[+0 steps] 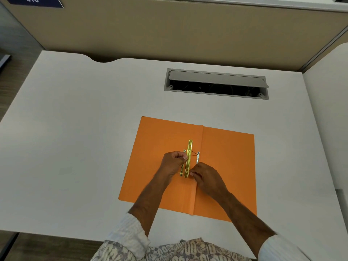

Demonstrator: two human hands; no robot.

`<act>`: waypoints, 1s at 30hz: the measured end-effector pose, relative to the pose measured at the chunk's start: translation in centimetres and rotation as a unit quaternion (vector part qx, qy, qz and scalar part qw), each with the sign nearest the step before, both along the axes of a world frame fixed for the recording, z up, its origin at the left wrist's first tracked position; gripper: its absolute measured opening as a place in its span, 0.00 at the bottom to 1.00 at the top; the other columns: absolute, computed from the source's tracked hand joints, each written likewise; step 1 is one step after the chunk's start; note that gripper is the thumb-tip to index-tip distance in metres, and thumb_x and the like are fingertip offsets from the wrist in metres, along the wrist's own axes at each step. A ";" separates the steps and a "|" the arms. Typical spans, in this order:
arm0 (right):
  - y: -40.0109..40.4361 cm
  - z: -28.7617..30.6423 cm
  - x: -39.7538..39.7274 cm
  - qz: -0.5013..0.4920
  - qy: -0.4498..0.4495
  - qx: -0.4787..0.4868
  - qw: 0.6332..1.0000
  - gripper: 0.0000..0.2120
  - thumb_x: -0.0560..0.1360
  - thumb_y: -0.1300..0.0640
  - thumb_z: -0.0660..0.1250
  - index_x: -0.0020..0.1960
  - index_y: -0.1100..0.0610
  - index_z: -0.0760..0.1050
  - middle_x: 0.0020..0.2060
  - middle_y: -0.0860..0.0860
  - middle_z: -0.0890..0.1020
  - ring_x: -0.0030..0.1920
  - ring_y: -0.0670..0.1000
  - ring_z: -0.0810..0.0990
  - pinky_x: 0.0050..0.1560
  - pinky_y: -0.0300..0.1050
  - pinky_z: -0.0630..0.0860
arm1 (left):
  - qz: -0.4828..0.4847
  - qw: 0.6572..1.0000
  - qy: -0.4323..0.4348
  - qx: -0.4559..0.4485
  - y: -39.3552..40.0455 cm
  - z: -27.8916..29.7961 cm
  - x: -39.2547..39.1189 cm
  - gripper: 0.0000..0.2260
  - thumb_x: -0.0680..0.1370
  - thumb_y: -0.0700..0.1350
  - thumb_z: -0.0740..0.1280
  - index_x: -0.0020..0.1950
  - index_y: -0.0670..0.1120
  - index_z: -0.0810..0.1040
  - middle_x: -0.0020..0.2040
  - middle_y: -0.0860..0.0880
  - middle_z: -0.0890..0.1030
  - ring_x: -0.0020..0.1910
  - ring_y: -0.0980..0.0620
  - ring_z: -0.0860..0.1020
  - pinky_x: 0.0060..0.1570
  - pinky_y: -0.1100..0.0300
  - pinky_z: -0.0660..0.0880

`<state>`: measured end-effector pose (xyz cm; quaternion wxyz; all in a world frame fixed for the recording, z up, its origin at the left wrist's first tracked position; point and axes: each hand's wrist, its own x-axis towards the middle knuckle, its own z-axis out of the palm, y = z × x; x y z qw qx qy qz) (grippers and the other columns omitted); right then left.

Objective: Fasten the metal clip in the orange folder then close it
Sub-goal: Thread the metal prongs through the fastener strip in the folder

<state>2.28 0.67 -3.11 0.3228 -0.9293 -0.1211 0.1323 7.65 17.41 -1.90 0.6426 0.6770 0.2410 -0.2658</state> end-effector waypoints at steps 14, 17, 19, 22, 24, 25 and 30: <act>-0.1 0.3 -0.2 0.004 -0.001 0.012 1.000 0.08 0.78 0.56 0.66 0.54 0.52 0.82 0.47 0.49 0.81 0.45 0.48 0.78 0.44 0.44 0.75 | 0.005 1.000 0.016 -0.006 -0.9 0.2 -0.7 0.07 0.77 0.37 0.71 0.40 0.47 0.82 0.40 0.47 0.80 0.43 0.48 0.76 0.45 0.53 0.73; -0.3 0.3 -0.4 0.000 0.000 0.024 1.000 0.08 0.78 0.56 0.67 0.54 0.54 0.82 0.48 0.49 0.80 0.46 0.48 0.78 0.44 0.44 0.76 | 0.005 1.000 0.018 -0.003 -1.0 0.2 -0.7 0.07 0.77 0.38 0.71 0.40 0.47 0.82 0.40 0.46 0.80 0.43 0.49 0.75 0.43 0.55 0.73; -0.4 0.3 -0.4 -0.010 -0.001 0.037 0.999 0.08 0.78 0.57 0.66 0.54 0.55 0.82 0.50 0.50 0.79 0.46 0.47 0.78 0.44 0.44 0.77 | 0.005 1.000 0.018 0.000 -1.1 0.2 -0.7 0.06 0.77 0.38 0.71 0.41 0.47 0.82 0.41 0.46 0.81 0.41 0.51 0.75 0.40 0.59 0.72; -0.6 0.3 -0.4 -0.048 -0.007 0.064 0.997 0.09 0.79 0.59 0.64 0.58 0.55 0.78 0.52 0.50 0.77 0.47 0.46 0.78 0.45 0.41 0.77 | 0.008 1.000 0.015 0.008 -1.2 0.1 -0.7 0.06 0.77 0.38 0.71 0.41 0.47 0.82 0.41 0.47 0.81 0.39 0.52 0.74 0.36 0.61 0.71; -0.5 0.3 -0.2 -0.100 -0.009 0.085 0.991 0.11 0.80 0.59 0.63 0.62 0.54 0.75 0.54 0.49 0.77 0.49 0.46 0.78 0.46 0.39 0.77 | 0.006 1.000 0.013 0.008 -1.2 0.1 -0.7 0.07 0.77 0.37 0.71 0.40 0.47 0.82 0.39 0.48 0.80 0.36 0.53 0.73 0.34 0.62 0.69; -0.4 0.3 0.0 -0.127 -0.010 0.090 0.988 0.13 0.80 0.59 0.63 0.64 0.53 0.73 0.54 0.48 0.77 0.49 0.45 0.78 0.47 0.37 0.76 | 0.005 1.000 0.013 0.008 -1.2 0.0 -0.7 0.07 0.77 0.37 0.71 0.40 0.47 0.82 0.38 0.48 0.80 0.35 0.54 0.73 0.33 0.62 0.69; -0.4 0.2 1.6 -0.195 -0.002 0.094 0.976 0.19 0.81 0.61 0.60 0.72 0.56 0.68 0.52 0.50 0.76 0.49 0.47 0.75 0.50 0.38 0.72 | 0.002 1.000 0.012 0.011 -1.5 -0.1 -1.0 0.06 0.77 0.37 0.70 0.41 0.45 0.82 0.37 0.50 0.80 0.35 0.55 0.74 0.33 0.63 0.70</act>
